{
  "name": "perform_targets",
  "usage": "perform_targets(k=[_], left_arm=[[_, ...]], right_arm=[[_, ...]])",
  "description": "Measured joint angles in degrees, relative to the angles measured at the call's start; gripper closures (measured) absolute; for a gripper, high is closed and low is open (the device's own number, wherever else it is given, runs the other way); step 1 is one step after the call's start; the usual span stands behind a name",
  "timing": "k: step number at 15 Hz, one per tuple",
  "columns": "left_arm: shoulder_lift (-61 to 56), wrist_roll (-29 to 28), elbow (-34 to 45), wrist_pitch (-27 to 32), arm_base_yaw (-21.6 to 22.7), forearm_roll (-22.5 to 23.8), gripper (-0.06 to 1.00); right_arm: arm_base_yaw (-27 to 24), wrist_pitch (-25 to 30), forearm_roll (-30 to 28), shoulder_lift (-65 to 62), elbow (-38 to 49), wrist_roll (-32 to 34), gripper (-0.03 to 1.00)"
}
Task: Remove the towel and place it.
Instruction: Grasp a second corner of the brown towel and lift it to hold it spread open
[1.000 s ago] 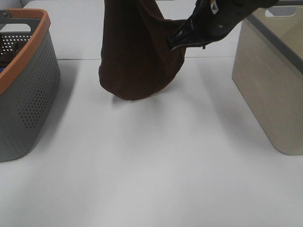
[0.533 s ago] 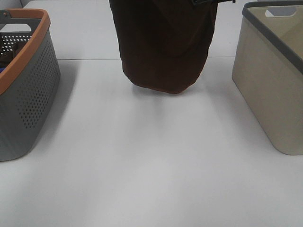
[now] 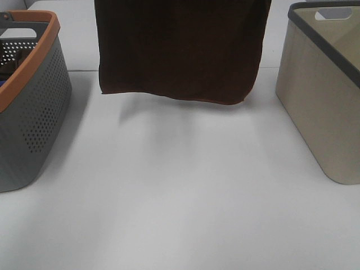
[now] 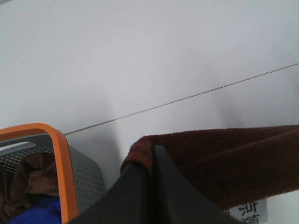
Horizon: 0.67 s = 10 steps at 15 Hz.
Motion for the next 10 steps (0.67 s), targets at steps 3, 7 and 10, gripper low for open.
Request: perform_targets(k=[3,7,10], left_arm=[[0.69,-2.01,0.0,-0.57,3.95,-7.05,0.94],[4.76,-2.06,0.0,-7.45,5.27,-9.4,0.94],[7.28,-2.58,0.0,-18.51,5.27,-7.91,0.94]], right_arm=[[0.0,-3.95,-0.46,0.52,0.0,0.0,0.97],[-2.75,-9.85,-7.22,3.72,0.0,5.96,0.97],[-8.48,-21.83,-8.14,7.1,-0.17,8.08,0.97]])
